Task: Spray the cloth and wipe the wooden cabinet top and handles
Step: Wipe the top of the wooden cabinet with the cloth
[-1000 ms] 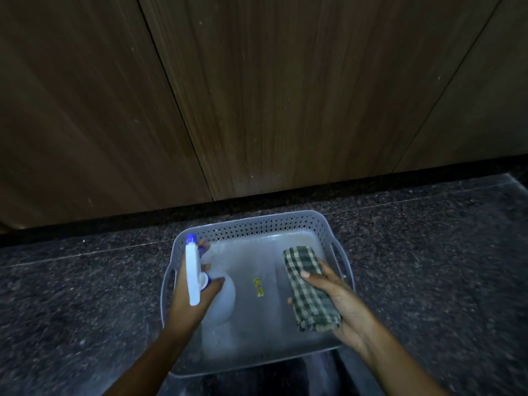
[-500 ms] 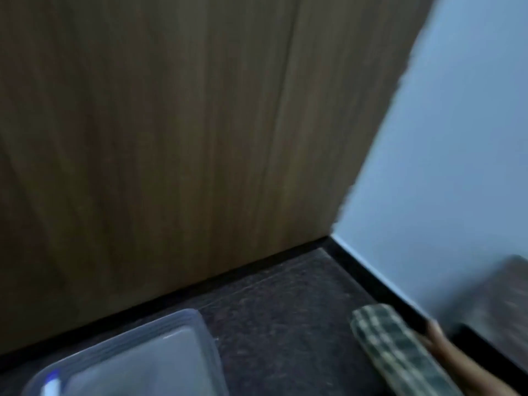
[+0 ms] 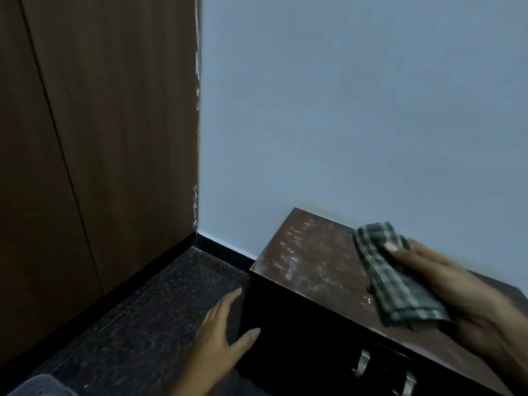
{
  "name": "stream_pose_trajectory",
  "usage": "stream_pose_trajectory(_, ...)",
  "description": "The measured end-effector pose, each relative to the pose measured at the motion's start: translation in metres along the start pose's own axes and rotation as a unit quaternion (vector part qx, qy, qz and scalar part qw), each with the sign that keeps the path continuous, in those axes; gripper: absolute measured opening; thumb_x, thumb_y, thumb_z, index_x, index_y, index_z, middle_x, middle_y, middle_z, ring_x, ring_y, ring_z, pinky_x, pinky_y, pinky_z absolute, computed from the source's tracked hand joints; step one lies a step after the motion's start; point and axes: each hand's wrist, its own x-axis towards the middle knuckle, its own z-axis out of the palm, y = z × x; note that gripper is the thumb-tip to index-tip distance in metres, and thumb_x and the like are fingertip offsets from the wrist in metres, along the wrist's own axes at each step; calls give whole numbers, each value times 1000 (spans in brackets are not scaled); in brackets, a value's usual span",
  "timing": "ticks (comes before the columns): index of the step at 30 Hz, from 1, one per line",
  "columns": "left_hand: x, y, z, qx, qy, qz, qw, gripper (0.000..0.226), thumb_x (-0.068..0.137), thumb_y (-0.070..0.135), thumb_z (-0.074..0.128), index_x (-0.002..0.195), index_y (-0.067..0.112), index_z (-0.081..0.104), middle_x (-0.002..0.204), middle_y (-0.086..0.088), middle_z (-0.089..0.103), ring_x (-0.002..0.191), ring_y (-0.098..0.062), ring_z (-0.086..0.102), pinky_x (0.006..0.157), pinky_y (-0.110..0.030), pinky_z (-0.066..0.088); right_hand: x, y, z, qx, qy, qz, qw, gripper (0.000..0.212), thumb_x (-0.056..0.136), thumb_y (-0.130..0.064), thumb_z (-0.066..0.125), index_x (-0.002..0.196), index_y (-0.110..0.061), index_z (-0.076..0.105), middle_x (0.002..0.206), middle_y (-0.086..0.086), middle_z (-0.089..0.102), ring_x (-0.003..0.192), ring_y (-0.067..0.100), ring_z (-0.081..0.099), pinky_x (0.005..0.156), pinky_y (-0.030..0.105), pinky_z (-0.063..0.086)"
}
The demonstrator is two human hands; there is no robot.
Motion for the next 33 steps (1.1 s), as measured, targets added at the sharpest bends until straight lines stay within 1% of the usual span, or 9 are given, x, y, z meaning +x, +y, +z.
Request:
stream_pose_trajectory(2, 39, 8, 9, 92, -33, -13, 995, 92, 74, 58, 65, 142, 46, 4, 146, 24, 16, 137, -7, 19, 112, -42, 24, 27, 4, 15, -109, -24, 0, 994, 27, 82, -10, 61, 107, -22, 64, 93, 9, 71, 59, 19, 67, 49, 24, 55)
stream_pose_trajectory(4, 77, 11, 14, 173, -28, -15, 984, 120, 64, 67, 69, 142, 41, -19, 156, 19, 3, 144, -9, 9, 115, -41, 16, 64, 27, 18, -249, -39, -92, 963, 39, 88, -7, 60, 109, -41, 58, 110, 0, 68, 80, 13, 67, 63, 18, 52)
stream_pose_trajectory(7, 120, -1, 20, 250, -16, -6, 968, 136, 54, 74, 70, 129, 40, -38, 157, 19, -3, 143, -4, 2, 116, -30, 2, 112, 64, 26, -561, -65, -260, 784, 53, 88, -21, 58, 121, -58, 41, 125, -22, 58, 105, 10, 62, 75, 23, 48)
stream_pose_trajectory(10, 139, -12, 15, 290, -29, -10, 957, 142, 47, 75, 69, 127, 38, -42, 156, 20, 2, 141, 0, 1, 115, -26, -4, 133, 93, 50, -662, -152, -299, 670, 51, 81, -40, 62, 128, -46, 43, 126, -21, 58, 88, 14, 68, 60, 26, 53)
stream_pose_trajectory(13, 143, -20, 7, 236, -38, -22, 971, 133, 50, 74, 64, 136, 38, -31, 145, 29, 20, 143, -2, 11, 114, -30, 9, 148, 104, 66, -700, -238, -308, 598, 43, 69, -51, 69, 110, -41, 62, 103, -19, 69, 58, 8, 65, 44, 16, 46)
stream_pose_trajectory(19, 162, -28, -6, 201, -123, 2, 972, 116, 75, 37, 73, 143, 41, -22, 142, 41, 25, 141, 8, 11, 114, -32, 11, 170, 130, 63, -711, -277, -349, 544, 34, 81, -29, 45, 106, -36, 68, 108, -10, 72, 61, 12, 65, 55, 19, 49)
stream_pose_trajectory(23, 169, -22, -9, 200, -187, -19, 962, 125, 61, 63, 71, 138, 48, -25, 141, 52, 10, 137, 16, 6, 110, -17, 3, 191, 124, 56, -723, -272, -323, 547, 37, 79, -34, 45, 106, -32, 69, 111, -8, 71, 66, 16, 67, 53, 20, 49)
stream_pose_trajectory(28, 186, -13, -12, 211, -269, -32, 939, 133, 51, 75, 70, 129, 54, -36, 147, 42, -5, 129, 24, -13, 103, -4, -12, 251, 110, 45, -773, -234, -254, 532, 46, 70, -29, 77, 114, -26, 66, 118, -2, 68, 70, 21, 67, 48, 25, 49)
stream_pose_trajectory(33, 202, -6, -7, 197, -295, -101, 929, 134, 43, 78, 71, 126, 61, -34, 154, 30, -5, 141, -1, -5, 117, -38, 4, 326, 95, 31, -815, -182, -231, 500, 45, 87, -16, 42, 130, -24, 51, 134, 0, 56, 83, 27, 64, 51, 26, 40)
